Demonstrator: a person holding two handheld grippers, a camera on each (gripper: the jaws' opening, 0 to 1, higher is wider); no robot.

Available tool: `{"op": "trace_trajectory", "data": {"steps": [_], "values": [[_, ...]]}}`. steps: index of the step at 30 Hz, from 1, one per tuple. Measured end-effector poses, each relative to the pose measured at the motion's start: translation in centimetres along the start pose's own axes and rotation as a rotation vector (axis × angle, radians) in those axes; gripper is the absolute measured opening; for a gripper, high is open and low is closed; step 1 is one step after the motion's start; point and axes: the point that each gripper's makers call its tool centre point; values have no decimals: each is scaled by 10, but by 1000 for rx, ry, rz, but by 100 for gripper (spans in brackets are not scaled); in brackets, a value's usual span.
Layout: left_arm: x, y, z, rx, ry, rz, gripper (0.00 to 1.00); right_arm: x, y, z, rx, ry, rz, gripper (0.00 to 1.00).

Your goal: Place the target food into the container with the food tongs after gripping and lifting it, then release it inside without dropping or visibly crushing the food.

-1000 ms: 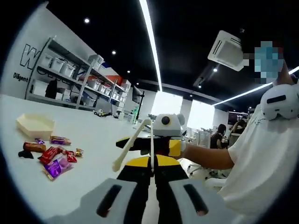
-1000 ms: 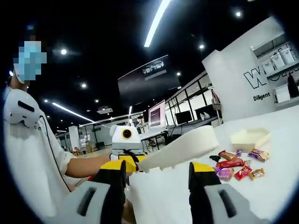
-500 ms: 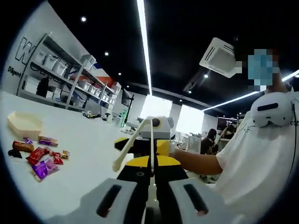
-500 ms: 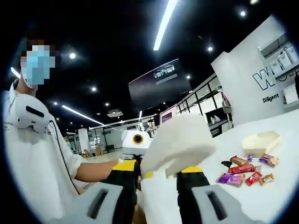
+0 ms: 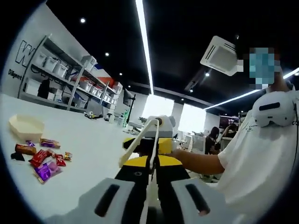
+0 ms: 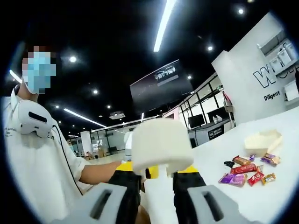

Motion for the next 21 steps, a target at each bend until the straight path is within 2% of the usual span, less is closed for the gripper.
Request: {"op": "trace_trajectory", "data": {"steps": [3, 7, 10, 15, 17, 20, 21], "values": [[2, 3, -5, 4, -19, -7, 7, 3, -2, 3, -16, 2, 10, 20], [6, 0, -4, 21, -11, 4, 4, 5, 0, 3, -28, 9, -2, 20], [7, 3, -7, 17, -22, -25, 5, 6, 4, 5, -35, 12, -23, 20], [5, 5, -7, 25, -16, -37, 4, 8, 5, 7, -53, 16, -25, 20], [4, 7, -5, 84, -1, -49, 3, 8, 5, 8, -65, 15, -24, 21], [3, 5, -7, 78, 0, -31, 2, 9, 3, 9, -80, 20, -12, 21], [2, 3, 0, 94, 38, -18, 2, 10, -1, 4, -101, -6, 10, 22]]}}
Point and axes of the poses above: the point that each gripper's makers call its tool centre point, and the gripper's own axes: x roughly backward along the fingers, z roughly to its right, y roughly out of its underside, and after that the axes turned 4 degrees about x, right-handed
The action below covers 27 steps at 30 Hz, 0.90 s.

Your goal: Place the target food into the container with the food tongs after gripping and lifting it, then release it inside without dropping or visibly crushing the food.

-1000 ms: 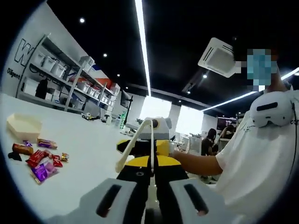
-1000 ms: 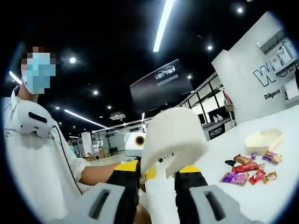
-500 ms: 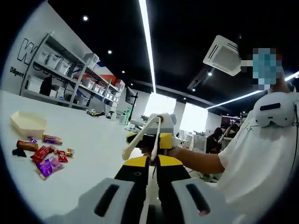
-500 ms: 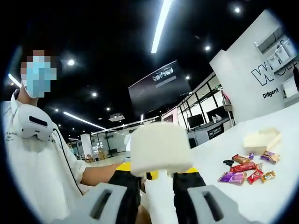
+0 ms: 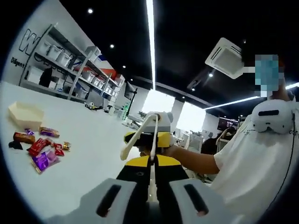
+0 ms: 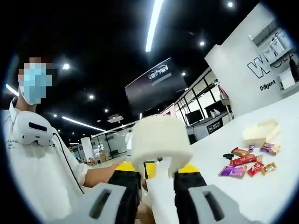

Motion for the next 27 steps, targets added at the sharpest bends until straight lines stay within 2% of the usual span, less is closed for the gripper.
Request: {"op": "trace_trajectory", "data": {"steps": [3, 8, 20, 23, 25, 27], "values": [[-1, -1, 2, 21, 10, 19, 2, 0, -4, -3, 43, -1, 20, 22], [-3, -3, 10, 13, 37, 31, 2, -3, -6, -7, 28, -17, 32, 23], [-9, -6, 16, -7, 66, 46, 2, -11, 1, -12, 34, -44, -7, 26], [-9, -7, 16, -8, 64, 50, 2, -10, -1, -14, 58, -46, -13, 24], [-8, -7, 17, -7, 71, 45, 2, -11, 2, -14, -15, -57, -36, 24], [-9, -5, 15, -11, 61, 33, 2, -11, 3, -10, -20, -46, -46, 23]]}}
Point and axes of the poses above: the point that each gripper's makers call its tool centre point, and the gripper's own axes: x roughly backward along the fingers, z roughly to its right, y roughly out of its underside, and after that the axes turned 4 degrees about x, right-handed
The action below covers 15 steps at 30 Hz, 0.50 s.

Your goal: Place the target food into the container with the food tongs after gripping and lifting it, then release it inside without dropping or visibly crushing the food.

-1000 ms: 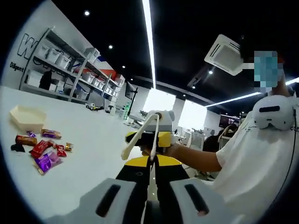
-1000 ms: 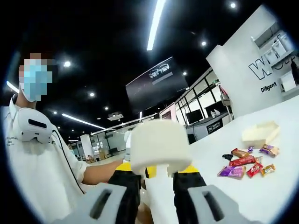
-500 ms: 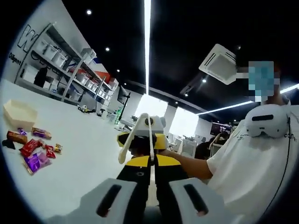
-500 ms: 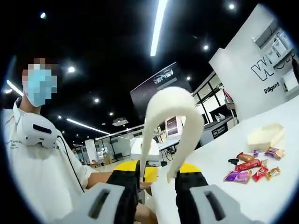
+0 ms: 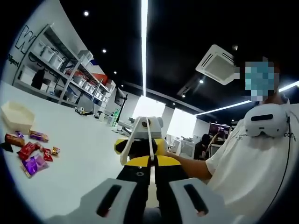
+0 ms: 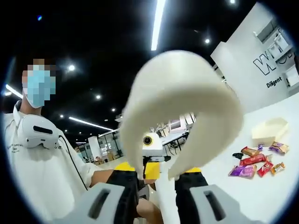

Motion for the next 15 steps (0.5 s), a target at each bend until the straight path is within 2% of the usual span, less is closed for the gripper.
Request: {"op": "trace_trajectory", "data": {"steps": [1, 5, 15], "values": [[0, 0, 0, 0, 1, -3, 2, 0, 1, -1, 18, -6, -2, 23], [1, -4, 0, 3, 0, 27, 2, -3, -3, -4, -9, -6, 9, 21], [1, -11, 2, 20, 9, 79, 2, -6, -14, -3, -12, 10, 62, 23]]}}
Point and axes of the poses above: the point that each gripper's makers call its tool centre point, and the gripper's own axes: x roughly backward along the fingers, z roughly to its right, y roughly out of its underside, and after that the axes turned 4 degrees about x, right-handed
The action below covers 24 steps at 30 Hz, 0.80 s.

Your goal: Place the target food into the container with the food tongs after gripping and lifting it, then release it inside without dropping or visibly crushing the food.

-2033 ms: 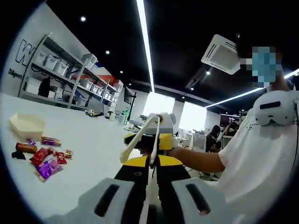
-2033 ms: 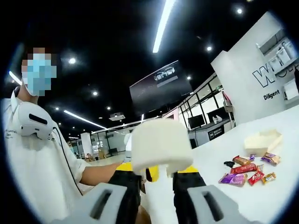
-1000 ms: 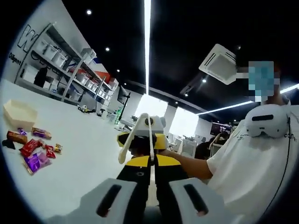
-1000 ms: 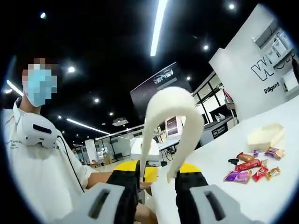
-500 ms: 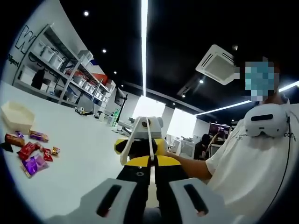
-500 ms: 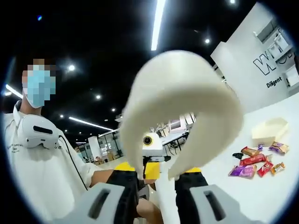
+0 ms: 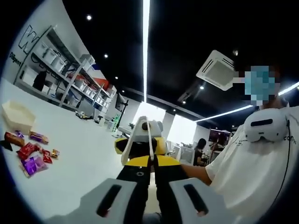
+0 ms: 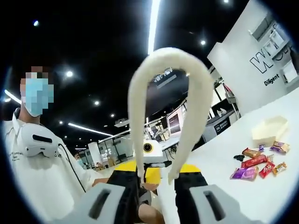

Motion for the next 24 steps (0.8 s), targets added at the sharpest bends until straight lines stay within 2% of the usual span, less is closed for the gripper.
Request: {"op": "trace_trajectory", "data": {"steps": [8, 11, 16, 24], "values": [[-1, 6, 0, 18, 4, -2, 2, -2, -1, 0, -46, -1, 22, 22], [-1, 7, -2, 0, -14, -13, 2, -2, 0, -1, -23, 4, 10, 19], [3, 8, -8, -96, -78, -48, 4, -2, 4, 4, 5, 30, -24, 19], [16, 12, -22, -126, -163, -103, 8, 3, 8, 14, 6, 64, -35, 19]]}}
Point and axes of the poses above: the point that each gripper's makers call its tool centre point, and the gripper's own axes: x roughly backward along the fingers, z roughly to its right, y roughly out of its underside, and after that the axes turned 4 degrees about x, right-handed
